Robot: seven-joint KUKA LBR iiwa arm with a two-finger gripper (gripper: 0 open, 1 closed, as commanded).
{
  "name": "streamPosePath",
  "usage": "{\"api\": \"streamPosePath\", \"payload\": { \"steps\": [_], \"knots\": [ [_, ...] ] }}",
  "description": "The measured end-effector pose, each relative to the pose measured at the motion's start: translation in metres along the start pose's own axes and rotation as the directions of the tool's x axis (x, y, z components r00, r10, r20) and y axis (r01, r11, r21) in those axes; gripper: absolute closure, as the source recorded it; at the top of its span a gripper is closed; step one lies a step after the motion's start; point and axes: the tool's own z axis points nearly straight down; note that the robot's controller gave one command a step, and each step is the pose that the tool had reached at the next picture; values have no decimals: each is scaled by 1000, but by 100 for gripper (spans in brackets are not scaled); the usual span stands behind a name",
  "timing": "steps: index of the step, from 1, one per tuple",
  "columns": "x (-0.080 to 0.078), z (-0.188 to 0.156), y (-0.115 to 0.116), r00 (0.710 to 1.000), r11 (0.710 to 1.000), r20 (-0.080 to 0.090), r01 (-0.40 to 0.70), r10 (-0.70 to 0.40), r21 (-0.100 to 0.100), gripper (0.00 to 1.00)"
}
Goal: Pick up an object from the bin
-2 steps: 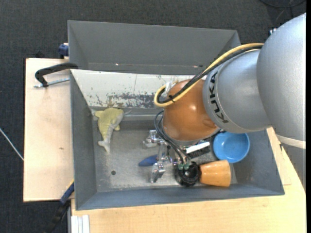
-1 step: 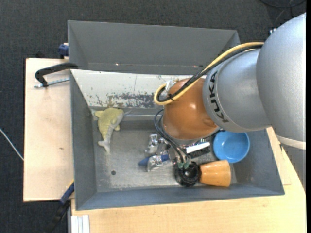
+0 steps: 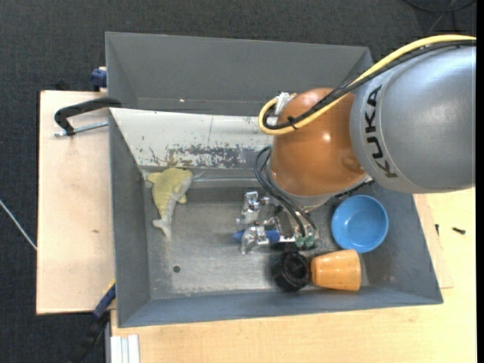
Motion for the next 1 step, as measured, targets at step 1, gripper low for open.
{"api": "streamPosePath", "payload": {
  "steps": [1],
  "knots": [
    [-5, -85, -4, 1000, 1000, -2, 19, -19, 0, 100]
  ]
}}
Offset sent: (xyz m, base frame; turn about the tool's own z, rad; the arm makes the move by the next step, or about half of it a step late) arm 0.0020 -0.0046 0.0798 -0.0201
